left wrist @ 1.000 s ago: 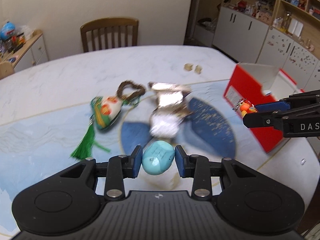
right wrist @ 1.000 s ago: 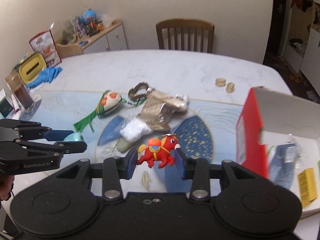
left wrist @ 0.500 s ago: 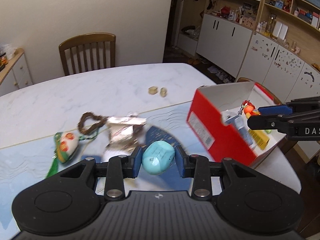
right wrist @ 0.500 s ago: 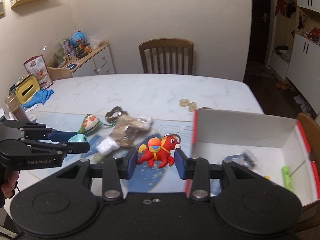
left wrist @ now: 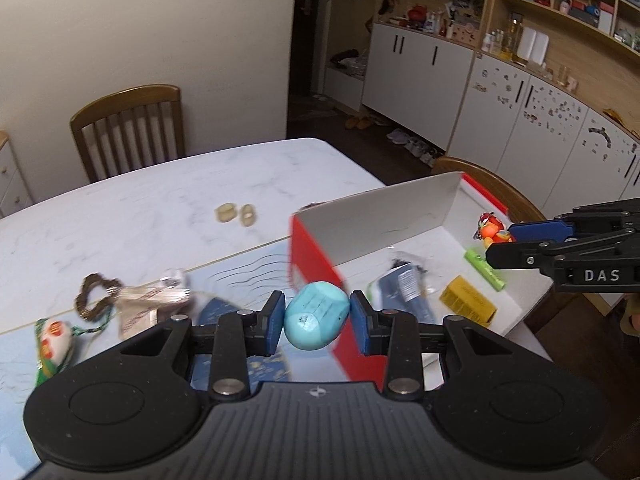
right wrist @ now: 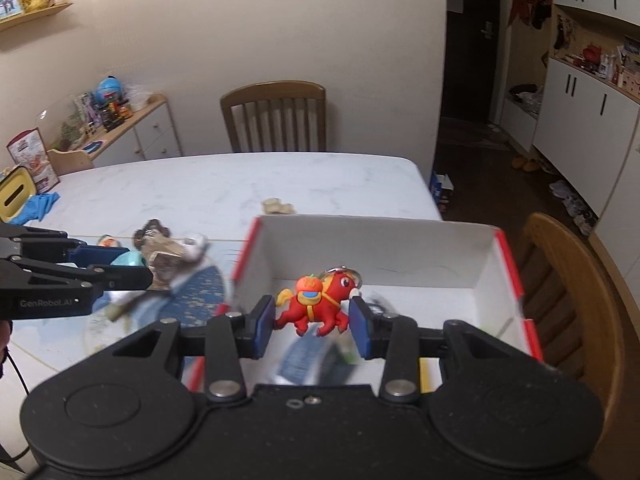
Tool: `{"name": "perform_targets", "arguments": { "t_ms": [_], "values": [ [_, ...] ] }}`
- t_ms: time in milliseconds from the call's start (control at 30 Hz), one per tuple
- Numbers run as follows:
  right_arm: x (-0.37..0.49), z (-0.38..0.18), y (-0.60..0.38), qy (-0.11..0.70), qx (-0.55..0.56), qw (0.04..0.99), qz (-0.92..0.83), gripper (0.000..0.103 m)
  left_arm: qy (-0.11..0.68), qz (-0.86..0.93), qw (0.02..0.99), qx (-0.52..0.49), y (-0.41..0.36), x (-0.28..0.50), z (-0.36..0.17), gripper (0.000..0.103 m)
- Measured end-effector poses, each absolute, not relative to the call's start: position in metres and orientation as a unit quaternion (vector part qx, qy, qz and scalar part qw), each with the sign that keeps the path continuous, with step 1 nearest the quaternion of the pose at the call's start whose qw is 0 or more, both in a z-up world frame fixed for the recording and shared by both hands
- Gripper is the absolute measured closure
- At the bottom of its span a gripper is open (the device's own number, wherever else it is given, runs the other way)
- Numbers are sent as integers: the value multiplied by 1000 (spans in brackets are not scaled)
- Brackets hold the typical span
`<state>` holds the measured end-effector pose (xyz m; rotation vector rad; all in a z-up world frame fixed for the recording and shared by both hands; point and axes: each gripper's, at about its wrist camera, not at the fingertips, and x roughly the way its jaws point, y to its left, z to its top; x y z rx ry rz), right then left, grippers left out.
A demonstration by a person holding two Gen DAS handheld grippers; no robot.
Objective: Organize objects
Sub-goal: 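Carry the teal soap and horse keychain into the shoebox and open both grippers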
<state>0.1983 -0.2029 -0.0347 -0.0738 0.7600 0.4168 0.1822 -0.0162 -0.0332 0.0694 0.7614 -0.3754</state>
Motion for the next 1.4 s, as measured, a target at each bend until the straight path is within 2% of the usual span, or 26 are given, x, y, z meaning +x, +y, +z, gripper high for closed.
{"name": "perform_targets", "arguments": {
  "t_ms": [400, 1000, 1300, 1400],
  "values": [
    [220, -63, -258, 395, -43, 897, 194, 64, 382, -193, 901, 66, -93, 214, -46, 69],
    [244, -118, -272, 449, -71, 864, 216, 64, 411, -220, 874, 136, -182, 260, -83, 68],
    [244, -121, -283, 453, -57, 859, 231, 63, 451, -259, 842, 143, -208, 273, -109, 68],
    [242, -119, -289, 452, -48, 860, 234, 59, 467, -265, 831, 147, -213, 275, -120, 68]
  ]
}}
